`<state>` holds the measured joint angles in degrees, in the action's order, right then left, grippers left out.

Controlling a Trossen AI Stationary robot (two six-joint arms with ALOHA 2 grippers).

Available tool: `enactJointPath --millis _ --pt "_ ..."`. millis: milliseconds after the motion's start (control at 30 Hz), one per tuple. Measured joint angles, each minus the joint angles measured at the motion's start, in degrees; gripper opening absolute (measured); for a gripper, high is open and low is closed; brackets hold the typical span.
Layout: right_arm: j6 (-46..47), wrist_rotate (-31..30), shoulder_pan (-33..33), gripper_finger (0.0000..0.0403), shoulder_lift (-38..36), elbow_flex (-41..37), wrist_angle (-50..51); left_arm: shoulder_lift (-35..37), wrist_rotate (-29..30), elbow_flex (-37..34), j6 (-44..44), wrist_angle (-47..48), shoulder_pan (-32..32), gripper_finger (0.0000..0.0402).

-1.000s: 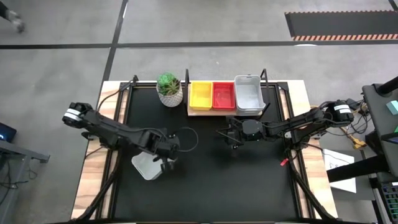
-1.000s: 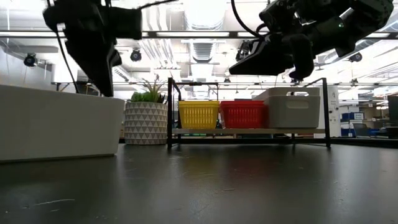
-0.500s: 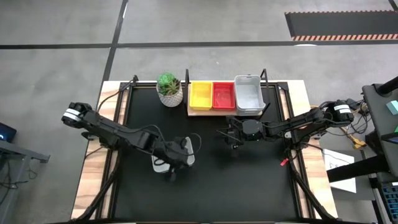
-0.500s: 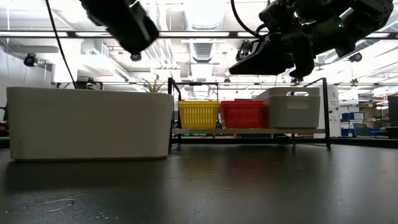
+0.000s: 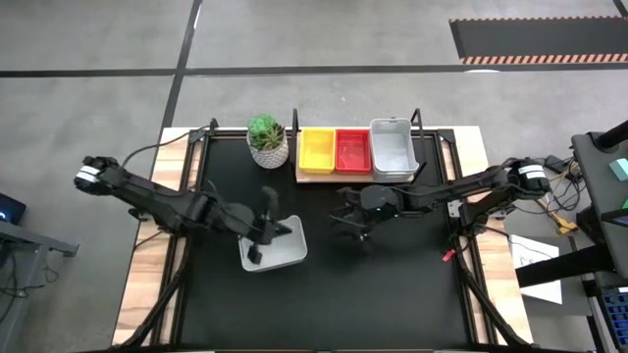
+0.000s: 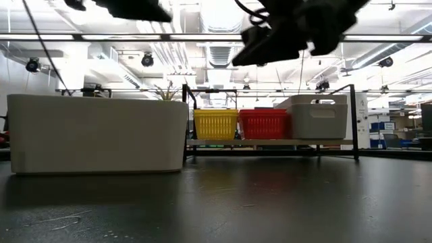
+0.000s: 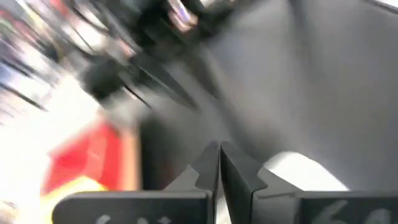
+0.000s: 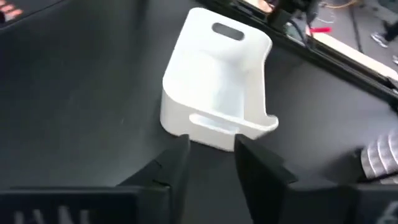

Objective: Stack baskets on shelf by color
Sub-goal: Stack the gray bin on top of the gray bin on the shelf

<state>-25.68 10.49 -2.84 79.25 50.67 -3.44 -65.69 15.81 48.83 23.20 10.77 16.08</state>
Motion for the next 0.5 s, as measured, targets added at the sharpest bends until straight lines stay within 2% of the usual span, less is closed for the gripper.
enactJointPath --millis 133,300,500 --pt "-6.0 0.5 0.5 0.0155 4.1 7.2 7.6 6.0 0.0 -8.3 9.7 -15.6 -4.3 0.0000" --pt "-14.6 1.3 1.0 0.0174 11.4 16.4 15.9 10.7 0.2 -17.2 13.6 -33.5 -9.5 0.0000" --pt "-22.3 5.2 2.6 0.0173 20.9 26.3 21.9 14.1 0.2 -22.0 13.6 -37.6 -11.6 0.0000"
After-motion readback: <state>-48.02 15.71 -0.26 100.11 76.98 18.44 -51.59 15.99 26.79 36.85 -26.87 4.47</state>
